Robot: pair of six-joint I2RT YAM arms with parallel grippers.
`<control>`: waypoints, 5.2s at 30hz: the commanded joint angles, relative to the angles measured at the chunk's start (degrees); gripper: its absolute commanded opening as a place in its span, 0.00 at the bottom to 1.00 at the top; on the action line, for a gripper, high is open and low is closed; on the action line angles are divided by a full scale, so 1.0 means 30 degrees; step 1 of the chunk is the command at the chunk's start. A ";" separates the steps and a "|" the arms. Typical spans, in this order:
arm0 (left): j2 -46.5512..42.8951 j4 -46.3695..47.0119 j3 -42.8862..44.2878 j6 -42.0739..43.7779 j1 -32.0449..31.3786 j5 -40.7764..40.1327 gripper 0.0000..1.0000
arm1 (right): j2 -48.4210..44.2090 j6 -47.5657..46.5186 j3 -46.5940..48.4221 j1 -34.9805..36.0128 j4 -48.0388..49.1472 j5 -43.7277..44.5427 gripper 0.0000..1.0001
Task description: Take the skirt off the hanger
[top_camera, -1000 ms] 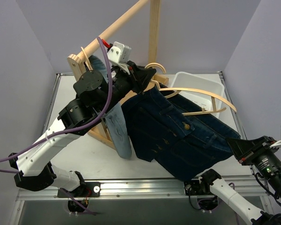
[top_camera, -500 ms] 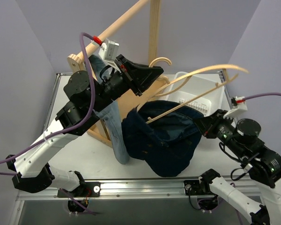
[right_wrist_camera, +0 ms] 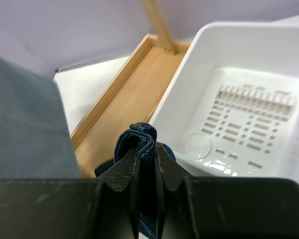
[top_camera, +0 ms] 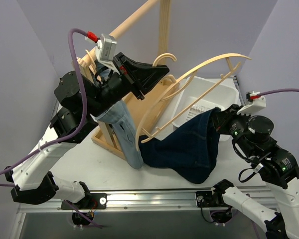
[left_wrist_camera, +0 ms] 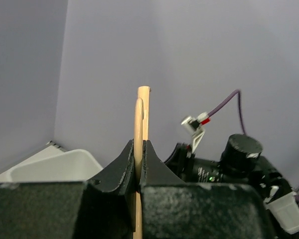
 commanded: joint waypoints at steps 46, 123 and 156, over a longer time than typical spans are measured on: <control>-0.1601 -0.5007 -0.5643 0.6114 0.0797 -0.8678 0.02 | 1.1444 -1.6038 1.7236 -0.0024 1.5570 0.5542 0.00; -0.5526 -1.0749 -0.4325 0.1806 0.0738 0.5590 0.02 | -0.0623 -0.6221 -0.2363 -0.4302 -0.0071 -1.9886 0.91; -0.5642 -1.0574 -0.3269 0.2099 0.1822 0.6833 0.94 | -0.0828 -0.6492 -0.2772 -0.2485 -0.0141 -2.0359 0.00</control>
